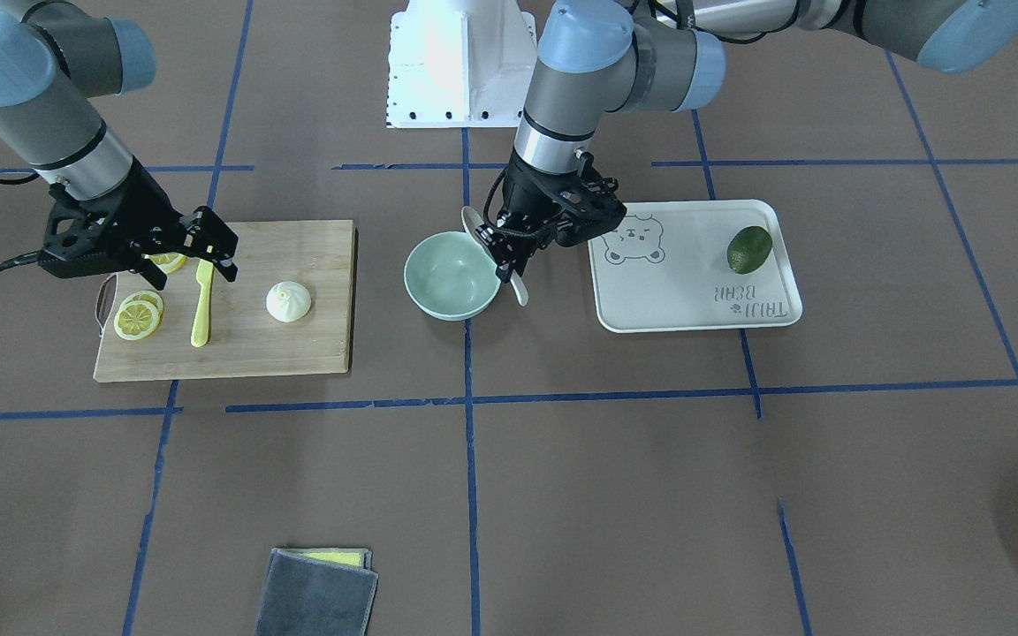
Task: Put spoon and bun in bowl
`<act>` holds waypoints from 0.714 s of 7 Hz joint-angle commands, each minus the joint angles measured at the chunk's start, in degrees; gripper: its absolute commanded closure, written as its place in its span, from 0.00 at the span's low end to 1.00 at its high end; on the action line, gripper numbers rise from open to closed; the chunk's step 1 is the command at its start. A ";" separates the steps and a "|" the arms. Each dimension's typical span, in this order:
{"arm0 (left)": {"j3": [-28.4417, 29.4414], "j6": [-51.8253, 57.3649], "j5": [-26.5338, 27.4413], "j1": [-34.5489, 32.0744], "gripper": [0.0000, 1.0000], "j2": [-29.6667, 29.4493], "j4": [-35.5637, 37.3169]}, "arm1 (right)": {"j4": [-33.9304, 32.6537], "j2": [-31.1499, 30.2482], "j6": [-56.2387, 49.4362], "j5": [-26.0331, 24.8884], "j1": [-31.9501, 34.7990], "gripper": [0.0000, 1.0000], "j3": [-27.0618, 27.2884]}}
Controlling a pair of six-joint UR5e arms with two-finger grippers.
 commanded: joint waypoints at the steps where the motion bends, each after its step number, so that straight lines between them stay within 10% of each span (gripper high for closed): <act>1: 4.20 -1.90 3.01 2.02 1.00 -1.63 -4.25 | -0.33 3.29 1.89 -3.76 -4.38 0.00 -1.99; 5: 7.39 -1.56 3.71 2.02 0.95 -2.69 -5.07 | -0.51 5.31 3.22 -5.17 -5.98 0.00 -4.90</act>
